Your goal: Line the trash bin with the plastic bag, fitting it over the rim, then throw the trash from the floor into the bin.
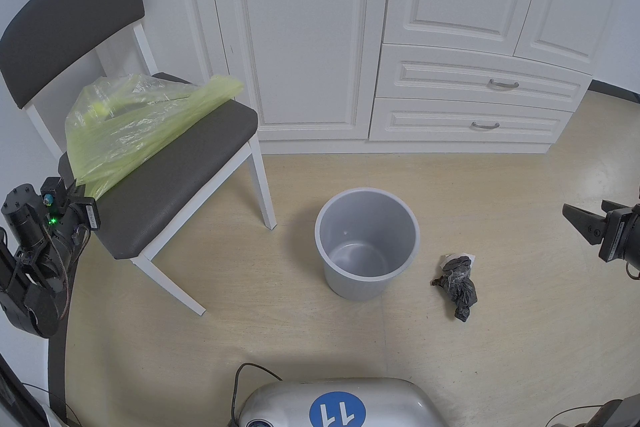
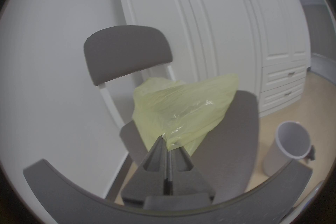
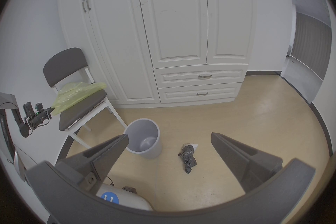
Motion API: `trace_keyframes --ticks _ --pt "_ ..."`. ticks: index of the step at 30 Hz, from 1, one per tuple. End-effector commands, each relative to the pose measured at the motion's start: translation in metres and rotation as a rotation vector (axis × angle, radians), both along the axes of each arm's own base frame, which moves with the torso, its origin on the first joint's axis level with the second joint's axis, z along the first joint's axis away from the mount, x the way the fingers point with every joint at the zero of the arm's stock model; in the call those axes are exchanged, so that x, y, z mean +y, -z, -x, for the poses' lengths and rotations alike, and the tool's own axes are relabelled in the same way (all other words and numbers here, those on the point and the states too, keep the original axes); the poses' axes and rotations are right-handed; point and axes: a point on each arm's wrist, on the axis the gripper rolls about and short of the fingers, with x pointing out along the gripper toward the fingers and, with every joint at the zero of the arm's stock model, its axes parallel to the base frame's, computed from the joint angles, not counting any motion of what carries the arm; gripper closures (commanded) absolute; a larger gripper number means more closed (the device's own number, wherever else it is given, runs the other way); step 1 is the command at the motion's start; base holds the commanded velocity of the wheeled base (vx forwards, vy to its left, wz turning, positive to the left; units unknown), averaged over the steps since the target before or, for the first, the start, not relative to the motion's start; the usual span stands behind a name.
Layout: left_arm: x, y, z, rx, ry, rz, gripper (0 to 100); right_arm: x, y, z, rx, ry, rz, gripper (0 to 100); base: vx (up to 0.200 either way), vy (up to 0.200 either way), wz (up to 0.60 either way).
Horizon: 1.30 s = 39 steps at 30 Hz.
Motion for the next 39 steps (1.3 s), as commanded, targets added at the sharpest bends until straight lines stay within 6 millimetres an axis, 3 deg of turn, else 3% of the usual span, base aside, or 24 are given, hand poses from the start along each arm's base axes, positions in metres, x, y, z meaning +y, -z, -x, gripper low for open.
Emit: trace_keyframes --ticks 1,7,19,27,32,39 --pt "-0.016 -0.021 0.024 -0.081 0.160 0.045 100 0.003 0.000 0.001 -0.004 -0.021 -0.003 0 0.000 0.000 0.00" --pt "-0.049 -0.052 0.053 -0.212 0.373 0.169 100 0.010 0.000 -0.006 -0.067 -0.049 -0.023 0 0.000 0.000 0.00" --pt "-0.088 -0.084 0.086 -0.350 0.603 0.258 100 0.022 0.001 -0.004 -0.108 -0.122 -0.049 0 0.000 0.000 0.00" --pt "-0.133 -0.135 0.106 -0.490 0.813 0.349 100 0.037 0.002 -0.004 -0.088 -0.203 -0.109 0 0.000 0.000 0.00" --pt "-0.143 -0.142 0.136 -0.497 0.896 0.411 100 0.048 0.006 -0.012 -0.091 -0.188 -0.130 0 0.000 0.000 0.00" --pt "-0.144 -0.150 0.163 -0.531 0.971 0.431 100 0.067 0.016 -0.016 -0.073 -0.209 -0.116 0 0.000 0.000 0.00"
